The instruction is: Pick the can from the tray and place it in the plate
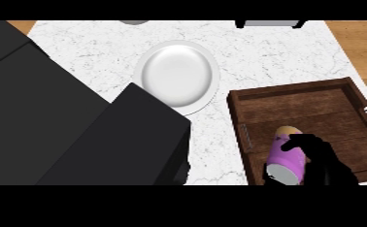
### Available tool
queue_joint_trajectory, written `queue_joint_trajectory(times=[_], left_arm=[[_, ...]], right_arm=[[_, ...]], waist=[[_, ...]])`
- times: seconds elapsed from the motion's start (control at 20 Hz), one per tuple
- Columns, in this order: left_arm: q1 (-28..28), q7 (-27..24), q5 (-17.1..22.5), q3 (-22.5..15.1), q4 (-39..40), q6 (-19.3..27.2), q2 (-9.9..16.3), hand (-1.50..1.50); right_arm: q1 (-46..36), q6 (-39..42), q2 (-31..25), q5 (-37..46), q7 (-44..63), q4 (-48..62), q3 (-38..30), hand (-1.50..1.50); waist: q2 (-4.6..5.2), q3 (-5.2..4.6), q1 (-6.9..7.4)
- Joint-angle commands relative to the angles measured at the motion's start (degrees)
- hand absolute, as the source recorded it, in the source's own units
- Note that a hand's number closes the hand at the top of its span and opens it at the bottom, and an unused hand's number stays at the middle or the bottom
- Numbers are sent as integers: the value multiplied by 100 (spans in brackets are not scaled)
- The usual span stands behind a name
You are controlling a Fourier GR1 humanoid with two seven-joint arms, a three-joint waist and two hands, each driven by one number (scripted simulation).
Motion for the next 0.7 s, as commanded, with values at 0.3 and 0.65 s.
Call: queue_joint_trajectory(times=[0.3, 0.65], left_arm=[[205, 115, -131, -520, 93, -197, -438, 0], [6, 390, -102, -468, -74, -293, -329, 0]], right_arm=[[-1053, 1761, 1498, 1752, 797, -716, 426, 150], [-2083, 2388, 2778, 1942, 535, 257, 232, 150]], waist=[[240, 103, 106], [265, 117, 184]])
